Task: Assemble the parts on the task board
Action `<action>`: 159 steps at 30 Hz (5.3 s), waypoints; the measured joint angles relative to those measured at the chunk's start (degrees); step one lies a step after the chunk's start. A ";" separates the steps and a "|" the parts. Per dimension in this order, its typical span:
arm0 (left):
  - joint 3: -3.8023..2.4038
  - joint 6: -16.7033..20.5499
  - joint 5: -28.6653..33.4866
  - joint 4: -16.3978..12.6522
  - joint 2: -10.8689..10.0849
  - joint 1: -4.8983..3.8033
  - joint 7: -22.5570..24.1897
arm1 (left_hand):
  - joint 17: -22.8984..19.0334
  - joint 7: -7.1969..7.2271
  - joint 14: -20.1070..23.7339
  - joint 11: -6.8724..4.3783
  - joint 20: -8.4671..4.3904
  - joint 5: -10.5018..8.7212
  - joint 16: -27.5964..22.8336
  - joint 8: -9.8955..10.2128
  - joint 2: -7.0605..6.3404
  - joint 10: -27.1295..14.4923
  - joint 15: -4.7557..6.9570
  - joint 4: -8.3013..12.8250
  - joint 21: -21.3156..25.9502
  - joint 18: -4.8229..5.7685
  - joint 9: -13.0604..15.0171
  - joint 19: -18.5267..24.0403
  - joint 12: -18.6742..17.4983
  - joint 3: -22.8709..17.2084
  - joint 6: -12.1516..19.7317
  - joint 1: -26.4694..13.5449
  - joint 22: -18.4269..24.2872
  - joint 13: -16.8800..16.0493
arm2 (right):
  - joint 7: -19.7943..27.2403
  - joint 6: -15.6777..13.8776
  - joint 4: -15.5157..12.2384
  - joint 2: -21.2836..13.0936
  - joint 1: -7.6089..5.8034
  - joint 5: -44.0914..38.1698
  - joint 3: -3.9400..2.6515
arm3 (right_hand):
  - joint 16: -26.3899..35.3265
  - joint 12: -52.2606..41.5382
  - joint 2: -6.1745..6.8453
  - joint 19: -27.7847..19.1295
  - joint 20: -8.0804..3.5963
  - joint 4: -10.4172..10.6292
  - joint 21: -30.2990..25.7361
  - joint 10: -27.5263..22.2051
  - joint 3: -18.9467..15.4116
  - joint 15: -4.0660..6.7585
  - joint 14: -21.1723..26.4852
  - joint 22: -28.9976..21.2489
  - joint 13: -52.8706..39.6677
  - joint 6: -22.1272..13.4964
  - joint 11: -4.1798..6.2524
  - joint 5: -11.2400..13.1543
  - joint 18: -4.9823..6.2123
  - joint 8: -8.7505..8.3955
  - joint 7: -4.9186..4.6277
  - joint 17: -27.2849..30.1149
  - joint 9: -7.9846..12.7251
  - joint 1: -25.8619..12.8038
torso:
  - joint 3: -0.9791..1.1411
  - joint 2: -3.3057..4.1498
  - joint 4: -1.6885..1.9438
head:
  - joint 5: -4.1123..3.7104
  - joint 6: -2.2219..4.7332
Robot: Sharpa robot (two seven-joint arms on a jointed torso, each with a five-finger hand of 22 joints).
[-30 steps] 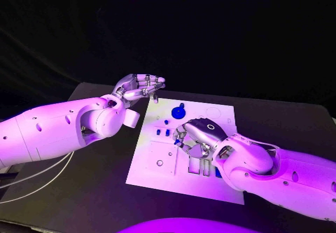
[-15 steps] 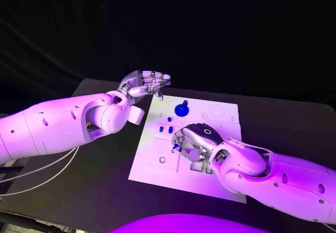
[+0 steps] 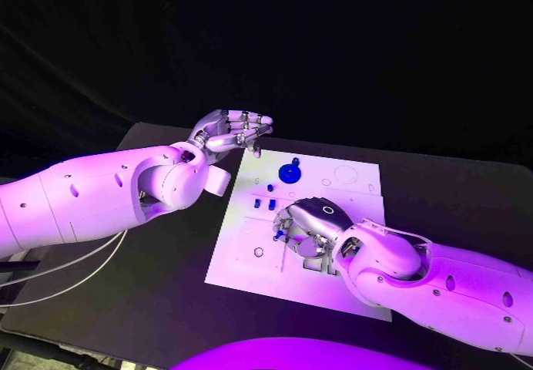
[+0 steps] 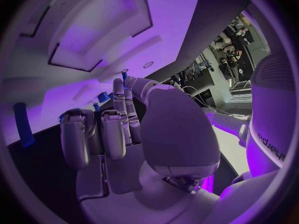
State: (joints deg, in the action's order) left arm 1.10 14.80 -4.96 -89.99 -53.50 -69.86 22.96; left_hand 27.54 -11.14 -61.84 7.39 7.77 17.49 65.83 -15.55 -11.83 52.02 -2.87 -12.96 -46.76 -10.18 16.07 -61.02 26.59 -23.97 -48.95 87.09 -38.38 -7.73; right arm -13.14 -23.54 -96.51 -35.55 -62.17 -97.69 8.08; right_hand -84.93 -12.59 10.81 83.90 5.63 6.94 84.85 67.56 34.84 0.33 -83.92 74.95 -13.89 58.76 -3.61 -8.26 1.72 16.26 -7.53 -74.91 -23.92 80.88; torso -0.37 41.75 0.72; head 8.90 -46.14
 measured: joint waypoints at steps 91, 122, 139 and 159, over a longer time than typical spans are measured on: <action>0.16 -0.53 0.01 -0.05 -0.75 0.00 -0.63 | -0.27 0.00 0.43 0.21 0.00 0.00 0.00 0.00 0.00 -0.21 -0.01 0.16 0.00 0.00 -0.03 0.00 0.00 -0.16 0.00 0.00 0.03 0.14 | 1.99 10.42 -3.00 -15.32 -8.15 3.49 -0.97 | 1.77 1.26 0.68 -0.58 1.64 2.46 -9.13 -12.11 -14.47 -1.97 -0.10 -0.01 3.71 -8.21 -2.46 0.15 1.36 -5.87 -1.32 0.03 2.73 -1.72 | -0.07 -0.18 -0.34 | -2.02 1.51; 0.17 -0.59 0.02 -0.09 -0.92 0.00 -0.68 | -0.27 0.00 0.43 0.21 0.00 0.00 0.00 0.00 0.00 -0.21 -0.02 0.16 0.00 0.00 -0.03 0.00 0.00 -0.16 0.00 0.00 0.03 0.13 | 1.52 10.90 0.20 -11.44 -7.33 2.37 -0.64 | 1.29 -2.05 -2.33 0.16 0.30 4.36 -4.01 -2.74 -7.41 -0.29 -0.10 -0.03 3.86 -0.91 -0.49 1.32 1.36 -3.41 -0.16 -0.03 2.50 -0.12 | -0.04 -0.16 -0.33 | -2.02 1.01; 0.17 -0.61 0.02 -0.01 -0.91 0.00 -0.72 | -0.38 0.00 0.43 0.41 0.00 0.00 0.00 0.00 0.00 -0.41 -0.01 0.15 0.00 0.00 -0.03 0.00 0.00 -0.47 0.00 0.00 0.03 0.21 | -0.55 5.19 -3.43 -13.75 -7.17 0.85 -0.77 | 1.29 -2.21 -3.43 0.11 -0.31 2.21 -3.32 -0.87 -3.93 0.12 -0.10 -0.04 3.53 0.28 0.08 2.25 1.36 -2.37 0.09 -0.02 2.34 0.57 | -0.04 -0.26 -0.32 | -1.99 1.09; 0.17 -0.67 0.02 0.22 -0.40 0.00 -0.73 | -0.44 0.00 0.43 0.40 0.00 0.00 0.00 0.00 0.00 -0.41 -0.01 0.15 0.00 0.00 -0.03 0.00 0.00 -0.47 0.00 0.00 0.03 0.25 | 0.55 -0.55 -11.24 -10.10 -6.54 1.93 -1.02 | 1.32 -1.99 -3.41 0.11 -0.30 1.65 -3.09 -0.83 -3.38 0.11 -0.10 -0.01 3.62 0.18 0.00 1.94 1.36 -2.37 0.19 0.00 2.34 0.56 | -0.08 -0.24 -0.38 | -1.16 1.03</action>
State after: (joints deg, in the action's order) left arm 1.27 14.13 -4.95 -89.78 -53.89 -69.85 22.24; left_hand 27.10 -11.14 -61.41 7.79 7.78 17.49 65.83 -15.55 -11.83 51.62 -2.88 -12.80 -46.76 -10.18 16.05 -61.02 26.59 -24.44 -48.95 87.09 -38.35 -7.47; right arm -12.60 -24.08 -107.75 -45.65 -68.72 -95.76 7.06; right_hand -83.61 -14.57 7.40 84.01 5.33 8.59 81.76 66.74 31.46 0.44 -84.02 74.94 -10.26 58.94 -3.61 -6.32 3.07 13.89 -7.34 -74.91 -21.58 81.45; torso -0.44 41.51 0.34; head 7.74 -45.11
